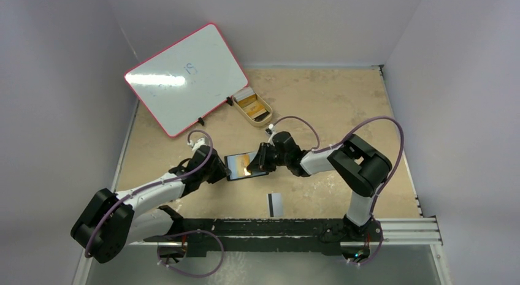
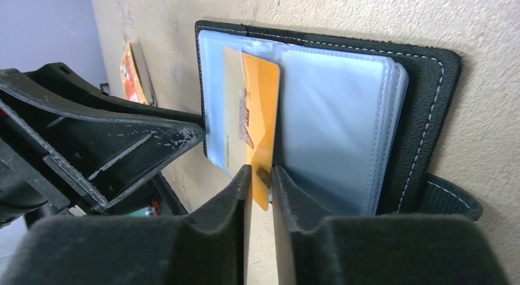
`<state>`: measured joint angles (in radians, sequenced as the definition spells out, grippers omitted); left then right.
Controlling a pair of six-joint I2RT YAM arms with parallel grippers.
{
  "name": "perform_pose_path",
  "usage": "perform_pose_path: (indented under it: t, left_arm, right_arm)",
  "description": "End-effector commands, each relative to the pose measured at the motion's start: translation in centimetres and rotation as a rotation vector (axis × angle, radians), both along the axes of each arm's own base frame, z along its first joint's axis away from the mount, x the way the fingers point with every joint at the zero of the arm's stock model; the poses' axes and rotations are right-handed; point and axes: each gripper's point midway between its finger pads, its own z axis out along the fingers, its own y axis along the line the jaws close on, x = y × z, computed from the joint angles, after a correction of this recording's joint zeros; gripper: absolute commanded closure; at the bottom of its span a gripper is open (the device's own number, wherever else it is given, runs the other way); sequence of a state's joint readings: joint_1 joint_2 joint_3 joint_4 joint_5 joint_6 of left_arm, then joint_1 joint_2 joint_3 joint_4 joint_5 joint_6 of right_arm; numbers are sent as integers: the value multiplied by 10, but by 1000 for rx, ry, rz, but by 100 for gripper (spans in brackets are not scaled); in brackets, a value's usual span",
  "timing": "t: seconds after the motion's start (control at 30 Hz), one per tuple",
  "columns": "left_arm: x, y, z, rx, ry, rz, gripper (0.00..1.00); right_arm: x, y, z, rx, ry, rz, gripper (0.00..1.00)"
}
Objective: Put the credit cards into the card holder
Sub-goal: Insert the credit card into the card holder.
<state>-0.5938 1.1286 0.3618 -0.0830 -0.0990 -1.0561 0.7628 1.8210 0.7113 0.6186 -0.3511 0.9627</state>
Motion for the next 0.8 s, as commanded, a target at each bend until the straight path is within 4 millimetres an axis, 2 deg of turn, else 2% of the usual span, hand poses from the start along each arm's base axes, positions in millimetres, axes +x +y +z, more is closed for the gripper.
perform_pose_path:
  t: [0.0, 0.13, 0.27, 0.77]
  left_arm:
    - [2, -3, 3, -22, -7, -3, 73]
    - [2, -4, 4, -25, -11, -4, 73]
    - [-1, -5, 0, -46, -2, -1, 73]
    - [0, -7, 3, -52, -4, -8, 73]
  right_arm:
    - [12, -9, 7, -107, -71, -20, 74]
    - [16, -16, 8, -160, -95, -31, 65]
    - [17, -14, 12, -147, -105, -28, 60]
    - [7, 19, 18, -83, -101, 52, 63]
